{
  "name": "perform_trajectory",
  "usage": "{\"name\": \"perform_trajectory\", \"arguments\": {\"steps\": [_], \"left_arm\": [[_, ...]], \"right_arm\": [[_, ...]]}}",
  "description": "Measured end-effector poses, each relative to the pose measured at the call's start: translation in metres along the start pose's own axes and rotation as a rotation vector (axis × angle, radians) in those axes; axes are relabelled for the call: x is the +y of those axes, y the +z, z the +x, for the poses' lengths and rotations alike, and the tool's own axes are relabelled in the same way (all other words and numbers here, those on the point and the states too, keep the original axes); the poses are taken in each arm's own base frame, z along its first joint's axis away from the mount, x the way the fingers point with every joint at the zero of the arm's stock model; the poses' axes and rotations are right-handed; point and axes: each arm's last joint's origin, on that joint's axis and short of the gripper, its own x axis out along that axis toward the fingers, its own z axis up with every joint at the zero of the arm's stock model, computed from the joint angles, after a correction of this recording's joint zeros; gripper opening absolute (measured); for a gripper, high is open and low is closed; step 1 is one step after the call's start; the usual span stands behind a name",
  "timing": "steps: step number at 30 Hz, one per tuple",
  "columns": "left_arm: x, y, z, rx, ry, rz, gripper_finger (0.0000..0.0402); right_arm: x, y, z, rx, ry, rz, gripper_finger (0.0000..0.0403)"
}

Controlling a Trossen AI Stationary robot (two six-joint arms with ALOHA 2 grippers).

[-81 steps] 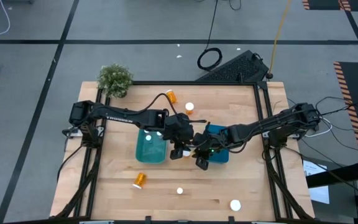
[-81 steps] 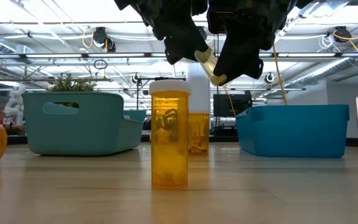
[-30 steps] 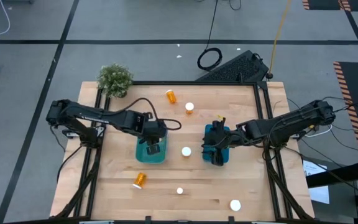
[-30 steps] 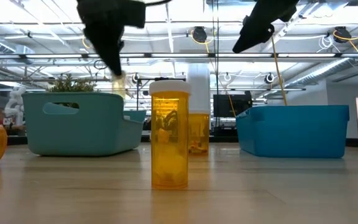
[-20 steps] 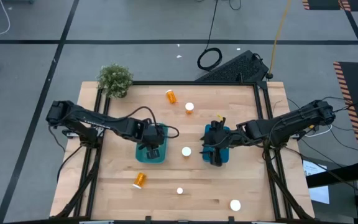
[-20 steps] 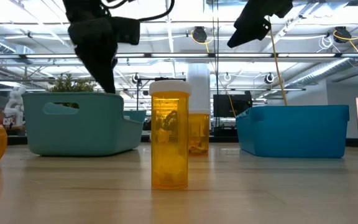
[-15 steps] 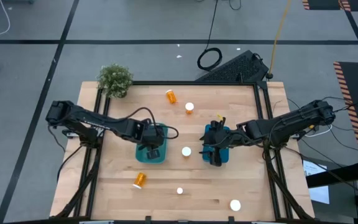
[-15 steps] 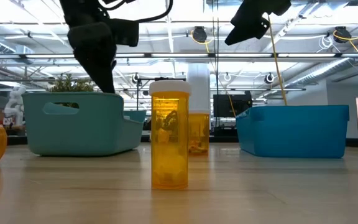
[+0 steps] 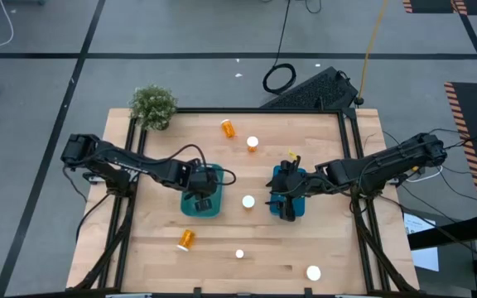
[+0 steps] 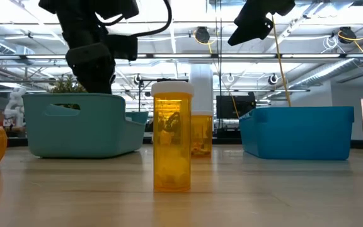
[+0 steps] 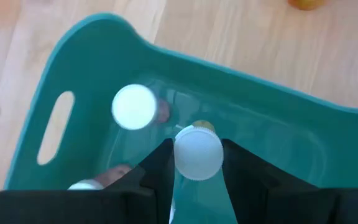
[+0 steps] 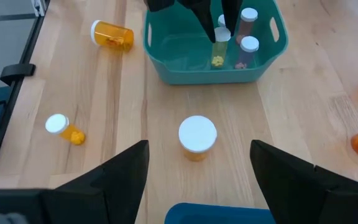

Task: Pick and place medicine bottles into bin by pill shape (circle, oval)
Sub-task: Put the small yellow pill bottle into the green bin

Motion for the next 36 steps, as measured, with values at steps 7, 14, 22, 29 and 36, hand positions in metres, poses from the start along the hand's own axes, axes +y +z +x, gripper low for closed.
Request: {"name": "perform_trajectory", "arguments": {"steps": [7, 14, 22, 29, 36], "left_arm": [[0.001, -0.003, 0.004, -0.003, 0.001, 0.007, 0.0123], [0.001, -0.002, 0.004, -0.004, 0.000, -0.003, 0.0137], [0.002, -0.002, 0.004, -0.004, 0.001, -0.003, 0.0148], [0.001, -0.001, 0.003, -0.010, -0.002, -0.001, 0.0149], [0.000, 0.010, -0.010, -0.017, -0.005, 0.002, 0.0149]], "right_arm": [[0.000, 0.000, 0.000, 0.000, 0.001, 0.000, 0.0272], [0.000, 0.000, 0.000, 0.000, 0.001, 0.000, 0.0272], [0.000, 0.000, 0.000, 0.000, 0.001, 0.000, 0.0272], [0.000, 0.000, 0.000, 0.000, 0.001, 0.000, 0.0272], [0.003, -0.004, 0.007, -0.053, 0.046, 0.062, 0.0272]]}}
